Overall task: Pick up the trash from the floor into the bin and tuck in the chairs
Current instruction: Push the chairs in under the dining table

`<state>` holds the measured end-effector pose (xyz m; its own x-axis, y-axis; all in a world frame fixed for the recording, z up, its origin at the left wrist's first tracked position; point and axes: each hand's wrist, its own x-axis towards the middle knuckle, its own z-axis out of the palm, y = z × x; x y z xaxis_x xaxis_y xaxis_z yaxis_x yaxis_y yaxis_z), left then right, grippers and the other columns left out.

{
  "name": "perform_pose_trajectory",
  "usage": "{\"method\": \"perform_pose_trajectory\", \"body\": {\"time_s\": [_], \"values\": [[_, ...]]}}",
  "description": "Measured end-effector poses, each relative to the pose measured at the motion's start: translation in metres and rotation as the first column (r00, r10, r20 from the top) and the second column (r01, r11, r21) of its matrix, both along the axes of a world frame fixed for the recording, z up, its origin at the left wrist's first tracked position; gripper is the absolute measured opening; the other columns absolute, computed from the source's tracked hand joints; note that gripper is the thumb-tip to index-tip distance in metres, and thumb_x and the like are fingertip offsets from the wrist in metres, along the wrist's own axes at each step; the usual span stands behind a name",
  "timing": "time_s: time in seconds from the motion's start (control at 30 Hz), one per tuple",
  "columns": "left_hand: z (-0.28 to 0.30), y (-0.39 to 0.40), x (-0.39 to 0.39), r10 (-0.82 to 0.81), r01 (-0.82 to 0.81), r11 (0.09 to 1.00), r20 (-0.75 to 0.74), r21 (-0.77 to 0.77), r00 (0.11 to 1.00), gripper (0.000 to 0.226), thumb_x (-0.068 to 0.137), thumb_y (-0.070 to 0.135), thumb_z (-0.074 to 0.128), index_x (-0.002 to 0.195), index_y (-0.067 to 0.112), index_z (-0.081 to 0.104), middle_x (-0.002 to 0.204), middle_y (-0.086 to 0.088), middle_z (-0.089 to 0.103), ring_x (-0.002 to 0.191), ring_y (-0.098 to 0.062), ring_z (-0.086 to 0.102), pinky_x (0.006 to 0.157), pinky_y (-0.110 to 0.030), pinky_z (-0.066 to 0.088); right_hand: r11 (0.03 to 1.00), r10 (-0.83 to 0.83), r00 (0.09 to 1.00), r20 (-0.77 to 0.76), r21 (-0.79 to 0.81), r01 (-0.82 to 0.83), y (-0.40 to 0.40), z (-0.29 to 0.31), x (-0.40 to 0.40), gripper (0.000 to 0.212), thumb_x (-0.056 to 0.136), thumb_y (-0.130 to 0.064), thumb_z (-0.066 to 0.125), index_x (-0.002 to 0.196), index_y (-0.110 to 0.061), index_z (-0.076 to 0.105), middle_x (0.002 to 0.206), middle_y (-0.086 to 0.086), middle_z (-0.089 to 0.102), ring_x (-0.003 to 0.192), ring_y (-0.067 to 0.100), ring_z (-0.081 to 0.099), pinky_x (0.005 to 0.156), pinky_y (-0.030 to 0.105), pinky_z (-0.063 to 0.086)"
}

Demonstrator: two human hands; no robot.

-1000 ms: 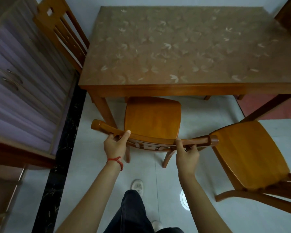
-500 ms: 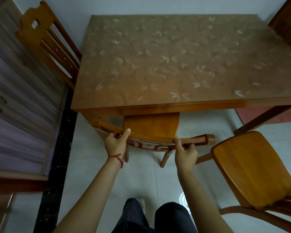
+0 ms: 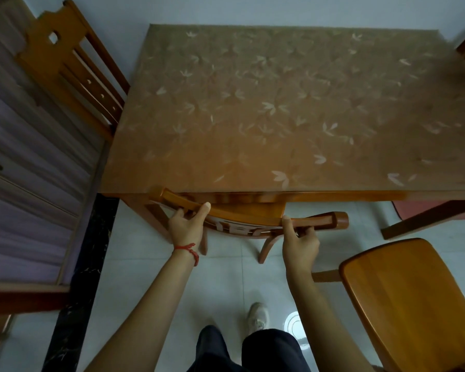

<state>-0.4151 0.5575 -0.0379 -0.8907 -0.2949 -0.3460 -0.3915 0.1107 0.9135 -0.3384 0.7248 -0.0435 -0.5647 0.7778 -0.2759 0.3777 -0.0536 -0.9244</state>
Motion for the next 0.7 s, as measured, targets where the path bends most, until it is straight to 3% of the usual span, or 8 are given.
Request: {"method": "perform_pose_trajectory", "body": {"time_s": [0.1,0.27,0.4,0.5,0.57,0.63,0.7], "values": [[-0.003,0.011,-0.010,0.009,-0.009,1.000,0.009,0.005,1.000,0.030,0.078,0.027,0.071,0.092,0.001,0.066,0.092,-0.010,0.067,0.087,-0.022,0.061,0.076,-0.028,0.045,1.000,0.016,1.000,-0.002,0.014,-0.016,0.013,0.000,-0.012,0.026,0.086,-0.025,0.061,0.097,-0.002,0.059,0.083,0.001,0.064,0.074,0.005,0.058,0.061,0.012,0.040],[-0.002,0.027,-0.011,0.038,-0.039,0.998,0.010,0.045,0.999,0.023,0.078,0.022,0.071,0.091,0.004,0.065,0.093,-0.007,0.066,0.086,-0.018,0.059,0.071,-0.023,0.043,0.999,0.035,0.999,-0.017,0.029,-0.034,0.031,-0.004,-0.020,0.025,0.086,-0.021,0.062,0.098,0.000,0.059,0.079,-0.003,0.063,0.071,-0.001,0.058,0.053,0.000,0.039],[-0.004,0.029,-0.010,0.049,-0.050,0.997,0.013,0.052,0.999,0.018,0.078,0.025,0.071,0.086,0.010,0.065,0.089,-0.003,0.064,0.087,-0.018,0.059,0.069,-0.020,0.044,0.997,0.069,0.997,-0.028,0.022,-0.069,0.035,-0.004,-0.019,0.029,0.086,-0.026,0.061,0.103,-0.002,0.058,0.087,0.001,0.066,0.078,0.001,0.060,0.058,0.004,0.042],[-0.013,0.023,-0.015,0.041,-0.046,0.995,0.055,0.093,0.998,0.022,0.077,0.035,0.072,0.085,0.015,0.065,0.093,-0.005,0.066,0.093,-0.022,0.061,0.083,-0.034,0.050,0.994,0.114,0.993,-0.035,0.006,-0.114,0.038,-0.005,-0.015,0.031,0.088,-0.027,0.058,0.109,-0.005,0.056,0.090,-0.006,0.064,0.076,-0.008,0.058,0.059,0.003,0.042],[-0.016,0.017,-0.022,0.053,-0.064,0.992,0.102,0.107,0.993,0.024,0.075,0.039,0.072,0.080,0.017,0.064,0.090,-0.006,0.066,0.094,-0.025,0.061,0.088,-0.043,0.049,0.994,0.109,0.993,-0.034,-0.022,-0.110,0.040,-0.006,-0.012,0.032,0.090,-0.032,0.054,0.112,-0.009,0.056,0.095,-0.004,0.065,0.083,0.000,0.061,0.068,0.009,0.046],[-0.018,0.013,-0.031,0.070,-0.088,0.989,0.143,0.119,0.987,0.023,0.075,0.037,0.072,0.077,0.016,0.063,0.086,-0.004,0.065,0.092,-0.025,0.062,0.088,-0.045,0.049,0.997,0.068,0.997,-0.019,-0.040,-0.069,0.041,-0.007,-0.013,0.034,0.090,-0.039,0.051,0.109,-0.012,0.058,0.099,-0.001,0.066,0.093,0.012,0.062,0.081,0.026,0.049],[-0.019,0.010,-0.039,0.073,-0.094,0.988,0.174,0.120,0.982,0.021,0.074,0.034,0.074,0.077,0.016,0.063,0.087,-0.005,0.066,0.090,-0.025,0.063,0.087,-0.046,0.050,0.998,0.025,1.000,-0.006,-0.061,-0.025,0.041,-0.008,-0.018,0.030,0.089,-0.039,0.052,0.101,-0.013,0.060,0.091,-0.004,0.066,0.090,0.015,0.062,0.083,0.034,0.050]]}}
